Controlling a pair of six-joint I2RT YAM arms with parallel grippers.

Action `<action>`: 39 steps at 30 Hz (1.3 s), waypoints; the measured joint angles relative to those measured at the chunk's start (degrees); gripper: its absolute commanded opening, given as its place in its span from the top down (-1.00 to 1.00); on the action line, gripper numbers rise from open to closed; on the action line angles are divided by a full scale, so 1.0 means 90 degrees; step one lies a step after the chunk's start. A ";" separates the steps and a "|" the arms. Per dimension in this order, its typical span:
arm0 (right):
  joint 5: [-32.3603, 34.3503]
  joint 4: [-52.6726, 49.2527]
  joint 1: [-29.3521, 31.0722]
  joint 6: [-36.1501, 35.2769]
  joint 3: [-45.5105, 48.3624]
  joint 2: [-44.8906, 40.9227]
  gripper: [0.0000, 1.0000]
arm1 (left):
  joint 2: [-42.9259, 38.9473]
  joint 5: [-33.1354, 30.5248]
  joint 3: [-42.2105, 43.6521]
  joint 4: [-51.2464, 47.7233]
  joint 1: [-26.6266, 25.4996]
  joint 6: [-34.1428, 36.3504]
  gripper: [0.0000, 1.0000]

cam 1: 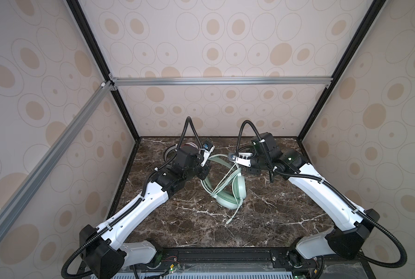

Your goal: Wrap the headphones

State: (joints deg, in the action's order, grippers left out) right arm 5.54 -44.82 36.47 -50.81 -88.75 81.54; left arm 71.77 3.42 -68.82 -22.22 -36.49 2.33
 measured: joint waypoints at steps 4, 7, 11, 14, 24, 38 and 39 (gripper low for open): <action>-0.0199 0.0345 -0.0058 0.0095 0.0578 -0.0345 0.50 | 0.0000 0.0095 0.0000 -0.0119 0.0000 0.0010 1.00; -0.0333 0.0517 -0.0061 0.0206 0.0874 -0.0529 0.53 | 0.0000 0.0129 -0.0024 -0.0209 0.0000 0.0010 1.00; -0.0491 0.0746 -0.0061 0.0340 0.1275 -0.0767 0.68 | 0.0000 0.0136 -0.0141 -0.0357 0.0000 0.0010 1.00; -0.0602 0.0935 -0.0061 0.0491 0.1596 -0.0957 0.78 | 0.0002 0.0136 -0.0243 -0.0393 0.0000 0.0007 1.00; -0.0962 0.1462 -0.0262 0.1042 0.2123 -0.1190 0.85 | 0.0015 0.0134 -0.0372 -0.0539 0.0000 0.0005 1.00; -0.1520 0.2254 -0.0491 0.1600 0.2650 -0.1195 0.56 | 0.0039 0.0036 -0.0413 -0.0641 0.0000 -0.0070 1.00; -0.1520 0.2273 -0.0508 0.1630 0.2701 -0.1195 0.51 | 0.0044 0.0029 -0.0418 -0.0646 0.0000 -0.0100 1.00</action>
State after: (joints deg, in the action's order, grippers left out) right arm -8.14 -24.36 31.90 -36.14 -64.45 70.78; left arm 72.16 3.68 -72.58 -28.03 -36.49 1.43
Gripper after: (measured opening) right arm 0.211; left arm 0.061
